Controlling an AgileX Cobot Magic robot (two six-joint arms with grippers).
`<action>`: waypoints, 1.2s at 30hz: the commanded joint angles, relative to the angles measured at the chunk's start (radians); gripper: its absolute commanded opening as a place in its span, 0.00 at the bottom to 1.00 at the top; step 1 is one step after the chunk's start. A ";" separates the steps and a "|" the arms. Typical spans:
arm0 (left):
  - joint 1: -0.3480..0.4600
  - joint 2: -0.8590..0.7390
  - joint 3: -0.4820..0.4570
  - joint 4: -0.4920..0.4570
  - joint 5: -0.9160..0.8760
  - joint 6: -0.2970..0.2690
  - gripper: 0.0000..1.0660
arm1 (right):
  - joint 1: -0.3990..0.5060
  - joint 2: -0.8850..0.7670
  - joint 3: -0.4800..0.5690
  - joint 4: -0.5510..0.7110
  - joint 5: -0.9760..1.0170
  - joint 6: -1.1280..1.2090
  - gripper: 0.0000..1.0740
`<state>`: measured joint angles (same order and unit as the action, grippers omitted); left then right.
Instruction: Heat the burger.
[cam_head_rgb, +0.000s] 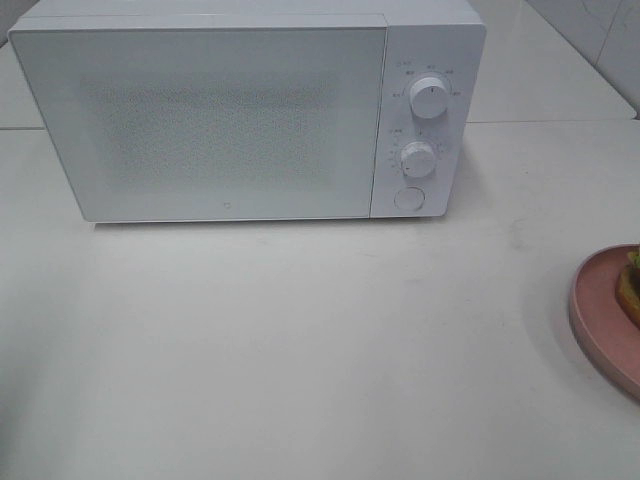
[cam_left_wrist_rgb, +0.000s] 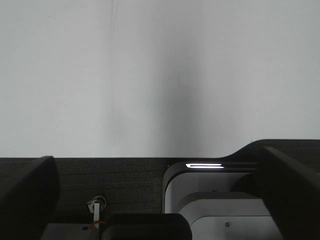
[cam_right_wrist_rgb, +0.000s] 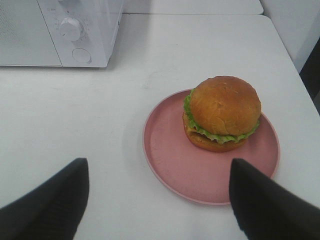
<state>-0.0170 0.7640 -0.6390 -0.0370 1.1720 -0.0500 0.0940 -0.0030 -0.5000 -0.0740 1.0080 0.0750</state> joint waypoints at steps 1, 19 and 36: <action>0.001 -0.042 0.024 0.002 -0.005 -0.004 0.95 | -0.004 -0.030 0.002 0.004 -0.011 -0.012 0.71; 0.001 -0.610 0.121 -0.003 -0.106 0.010 0.95 | -0.004 -0.030 0.002 0.004 -0.011 -0.011 0.71; 0.053 -0.793 0.121 -0.013 -0.107 0.009 0.95 | -0.004 -0.030 0.002 0.004 -0.011 -0.011 0.71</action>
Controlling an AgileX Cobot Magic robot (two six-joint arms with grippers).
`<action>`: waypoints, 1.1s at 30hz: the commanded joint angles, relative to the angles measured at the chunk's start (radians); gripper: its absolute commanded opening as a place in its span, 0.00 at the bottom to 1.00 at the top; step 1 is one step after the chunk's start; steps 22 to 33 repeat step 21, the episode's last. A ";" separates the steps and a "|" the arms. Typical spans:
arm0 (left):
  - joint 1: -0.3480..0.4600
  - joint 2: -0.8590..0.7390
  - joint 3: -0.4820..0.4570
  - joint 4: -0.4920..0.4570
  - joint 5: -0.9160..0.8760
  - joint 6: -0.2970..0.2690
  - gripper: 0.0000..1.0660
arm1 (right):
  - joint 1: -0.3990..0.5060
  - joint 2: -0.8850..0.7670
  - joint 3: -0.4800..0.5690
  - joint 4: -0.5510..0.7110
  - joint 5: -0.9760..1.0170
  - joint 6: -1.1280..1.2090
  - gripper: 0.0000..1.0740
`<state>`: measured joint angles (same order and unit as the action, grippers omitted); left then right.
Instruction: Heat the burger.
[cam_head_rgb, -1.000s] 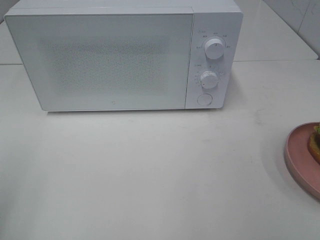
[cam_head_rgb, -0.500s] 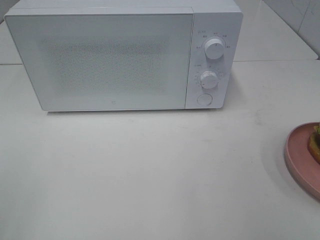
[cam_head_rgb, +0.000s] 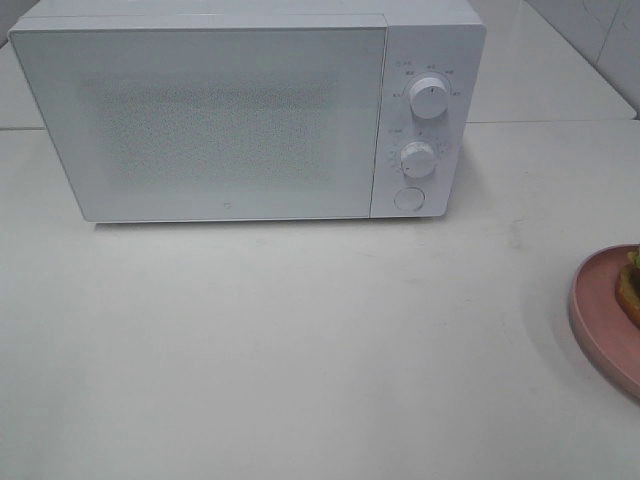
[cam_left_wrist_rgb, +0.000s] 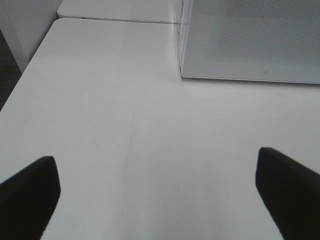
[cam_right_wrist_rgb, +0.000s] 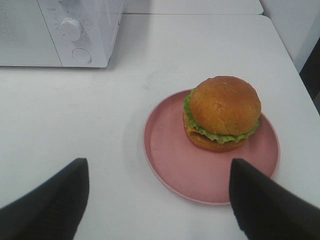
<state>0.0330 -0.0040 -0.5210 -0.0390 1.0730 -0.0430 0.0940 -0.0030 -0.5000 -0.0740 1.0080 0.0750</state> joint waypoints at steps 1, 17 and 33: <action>0.003 -0.025 0.003 -0.011 -0.008 0.002 0.95 | -0.004 -0.030 0.002 0.004 -0.011 -0.011 0.71; 0.003 -0.018 0.003 -0.011 -0.008 0.003 0.95 | -0.004 -0.028 0.002 0.004 -0.011 -0.011 0.71; 0.003 -0.018 0.003 -0.011 -0.008 0.003 0.95 | -0.004 -0.028 0.002 0.004 -0.011 -0.011 0.71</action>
